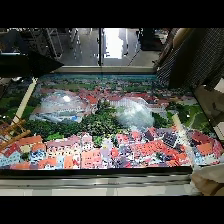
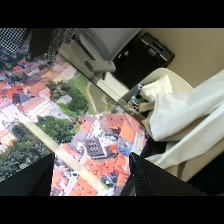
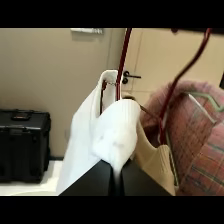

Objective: Fold the clothes and pants, and hang the long-sleeved shirts on hangers.

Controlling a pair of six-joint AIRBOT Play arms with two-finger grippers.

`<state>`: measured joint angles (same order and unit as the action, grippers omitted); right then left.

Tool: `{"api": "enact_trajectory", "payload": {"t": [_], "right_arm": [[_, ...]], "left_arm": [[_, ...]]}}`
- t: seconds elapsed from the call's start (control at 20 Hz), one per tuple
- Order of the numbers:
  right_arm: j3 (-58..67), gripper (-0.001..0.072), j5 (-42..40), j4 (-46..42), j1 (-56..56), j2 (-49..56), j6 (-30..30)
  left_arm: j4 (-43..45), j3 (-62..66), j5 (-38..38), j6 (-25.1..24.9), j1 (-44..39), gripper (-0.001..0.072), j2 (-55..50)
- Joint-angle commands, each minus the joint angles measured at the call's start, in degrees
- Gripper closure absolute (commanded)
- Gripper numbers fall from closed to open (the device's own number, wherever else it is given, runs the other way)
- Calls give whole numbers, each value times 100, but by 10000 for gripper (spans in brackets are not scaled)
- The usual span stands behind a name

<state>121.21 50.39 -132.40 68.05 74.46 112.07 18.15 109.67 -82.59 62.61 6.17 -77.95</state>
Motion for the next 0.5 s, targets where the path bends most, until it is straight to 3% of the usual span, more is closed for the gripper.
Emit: {"api": "enact_trajectory", "payload": {"t": [0.0,0.05,0.15,0.2,0.3,0.45], "right_arm": [[-232,671,-391,219,354,103,76],[-273,549,-509,219,280,50,79],[-269,146,-944,214,96,-85,48],[-269,54,-1204,221,-13,-192,-81],[-269,48,-1554,330,-313,-466,-96],[-269,59,-2002,1263,-1095,-955,-133]], "left_arm": [[-20,0,-42,0,0,204,-4],[-17,0,-42,0,0,204,-4],[-22,0,-42,0,0,204,-4],[-20,0,-42,0,0,204,-4],[-20,0,-46,4,0,204,-4],[11,0,-48,15,4,204,-7]]}}
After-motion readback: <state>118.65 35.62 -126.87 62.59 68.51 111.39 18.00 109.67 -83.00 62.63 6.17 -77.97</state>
